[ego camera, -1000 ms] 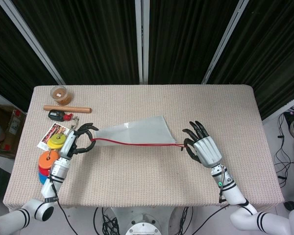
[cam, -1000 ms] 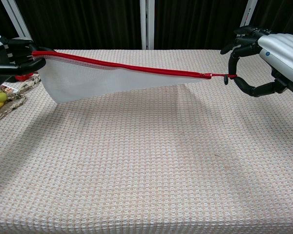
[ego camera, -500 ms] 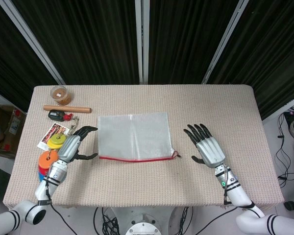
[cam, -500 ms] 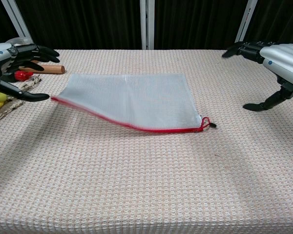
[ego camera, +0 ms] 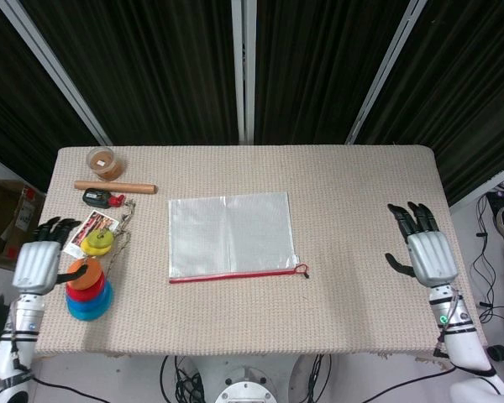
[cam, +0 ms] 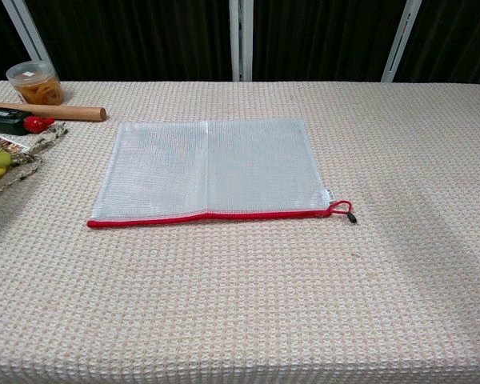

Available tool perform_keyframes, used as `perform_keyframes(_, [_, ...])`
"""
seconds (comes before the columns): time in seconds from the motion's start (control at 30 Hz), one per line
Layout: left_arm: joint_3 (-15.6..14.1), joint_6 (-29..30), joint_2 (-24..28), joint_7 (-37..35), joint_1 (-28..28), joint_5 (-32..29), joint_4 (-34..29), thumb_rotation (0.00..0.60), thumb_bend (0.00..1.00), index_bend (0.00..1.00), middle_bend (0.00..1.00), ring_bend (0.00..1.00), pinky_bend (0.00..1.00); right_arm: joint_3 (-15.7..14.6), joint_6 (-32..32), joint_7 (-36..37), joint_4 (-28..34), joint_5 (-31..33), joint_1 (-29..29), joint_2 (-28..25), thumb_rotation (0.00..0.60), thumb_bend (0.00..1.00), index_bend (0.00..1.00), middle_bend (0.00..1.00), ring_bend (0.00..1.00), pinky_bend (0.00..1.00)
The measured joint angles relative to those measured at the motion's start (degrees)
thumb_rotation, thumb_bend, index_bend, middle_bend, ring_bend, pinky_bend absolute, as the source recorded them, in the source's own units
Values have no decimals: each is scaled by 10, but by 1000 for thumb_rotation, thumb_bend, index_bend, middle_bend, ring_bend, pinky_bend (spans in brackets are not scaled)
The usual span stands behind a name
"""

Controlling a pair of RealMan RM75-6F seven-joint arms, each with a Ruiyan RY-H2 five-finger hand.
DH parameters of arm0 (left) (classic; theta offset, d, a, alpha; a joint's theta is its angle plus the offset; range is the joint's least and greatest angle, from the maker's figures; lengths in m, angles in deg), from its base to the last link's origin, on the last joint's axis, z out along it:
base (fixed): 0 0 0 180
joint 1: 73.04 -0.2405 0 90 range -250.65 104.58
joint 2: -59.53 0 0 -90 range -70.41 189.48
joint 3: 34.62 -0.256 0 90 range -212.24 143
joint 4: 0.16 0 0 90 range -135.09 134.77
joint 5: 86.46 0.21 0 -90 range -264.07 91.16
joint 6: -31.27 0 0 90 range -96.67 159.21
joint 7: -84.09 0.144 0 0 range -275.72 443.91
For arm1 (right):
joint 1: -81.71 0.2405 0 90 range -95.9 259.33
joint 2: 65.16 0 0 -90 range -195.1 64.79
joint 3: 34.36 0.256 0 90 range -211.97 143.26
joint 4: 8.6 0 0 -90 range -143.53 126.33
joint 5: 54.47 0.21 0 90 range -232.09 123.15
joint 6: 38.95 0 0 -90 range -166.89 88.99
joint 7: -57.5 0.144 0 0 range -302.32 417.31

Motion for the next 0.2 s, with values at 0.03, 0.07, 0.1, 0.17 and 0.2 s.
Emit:
perform_keyframes(0.03, [-1,10,5,6,-12,-5,2,600,128,201,181,105,163,-2,-12,13,1,-4,-11,-8,600,176,8,123,0,33])
perform_keyframes(0.07, [-2,18,10,9,-23,-10,4,600,128,201,181,105,163,-4,-23,24,1,-7,-22,-16,600,176,8,120,0,33])
perform_keyframes(0.1, [-4,29,15,10,-37,-13,5,600,129,201,181,105,163,-7,-37,39,2,-13,-35,-25,600,176,8,118,0,33])
perform_keyframes(0.17, [-8,47,20,9,-57,-15,5,600,128,201,180,105,163,-13,-54,60,3,-21,-51,-34,600,176,8,117,0,33])
perform_keyframes(0.2, [-11,60,22,7,-69,-14,4,600,129,201,180,105,163,-18,-63,73,4,-28,-62,-40,600,176,8,117,0,33])
